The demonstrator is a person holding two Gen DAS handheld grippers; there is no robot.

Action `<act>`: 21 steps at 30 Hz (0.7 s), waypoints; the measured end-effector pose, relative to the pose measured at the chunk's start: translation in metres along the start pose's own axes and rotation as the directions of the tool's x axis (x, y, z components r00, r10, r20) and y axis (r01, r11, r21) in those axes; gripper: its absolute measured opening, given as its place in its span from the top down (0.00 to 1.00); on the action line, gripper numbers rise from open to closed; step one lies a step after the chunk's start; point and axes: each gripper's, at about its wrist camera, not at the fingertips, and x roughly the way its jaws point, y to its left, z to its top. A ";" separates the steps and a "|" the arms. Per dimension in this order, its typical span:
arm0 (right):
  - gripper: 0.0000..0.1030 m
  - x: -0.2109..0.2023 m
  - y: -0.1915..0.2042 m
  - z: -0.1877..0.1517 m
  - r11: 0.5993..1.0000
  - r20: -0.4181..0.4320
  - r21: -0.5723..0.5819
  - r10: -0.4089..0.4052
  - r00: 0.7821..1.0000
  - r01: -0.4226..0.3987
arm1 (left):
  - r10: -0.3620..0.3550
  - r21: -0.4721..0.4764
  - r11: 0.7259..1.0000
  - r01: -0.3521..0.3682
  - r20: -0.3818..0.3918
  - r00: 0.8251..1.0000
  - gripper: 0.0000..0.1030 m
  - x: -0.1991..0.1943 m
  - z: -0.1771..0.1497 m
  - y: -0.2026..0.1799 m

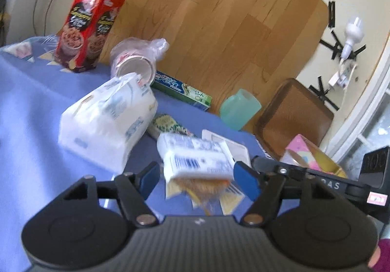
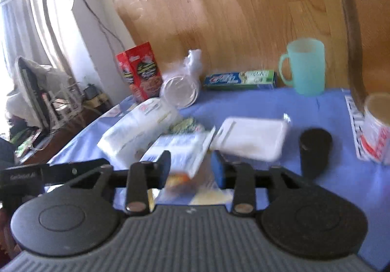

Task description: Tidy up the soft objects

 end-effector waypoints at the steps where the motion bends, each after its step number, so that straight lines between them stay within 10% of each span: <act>1: 0.60 0.007 -0.001 0.002 1.000 -0.012 0.006 0.003 1.000 -0.003 | 0.009 -0.001 1.000 -0.009 -0.006 1.000 0.30 0.009 0.003 0.000; 3: 0.60 0.025 -0.003 0.006 1.000 -0.042 0.027 0.011 0.999 -0.010 | 0.033 -0.006 0.999 -0.033 -0.026 0.999 0.30 0.026 0.005 0.002; 5: 0.65 0.039 -0.004 0.006 1.000 -0.079 0.028 0.005 0.997 -0.003 | 0.011 -0.024 1.000 -0.012 -0.076 0.997 0.56 0.043 0.002 0.007; 21: 0.73 -0.080 0.001 -0.060 0.998 -0.049 0.019 -0.062 0.997 0.063 | -0.162 0.130 0.975 0.181 -0.148 0.976 0.54 0.002 -0.066 -0.083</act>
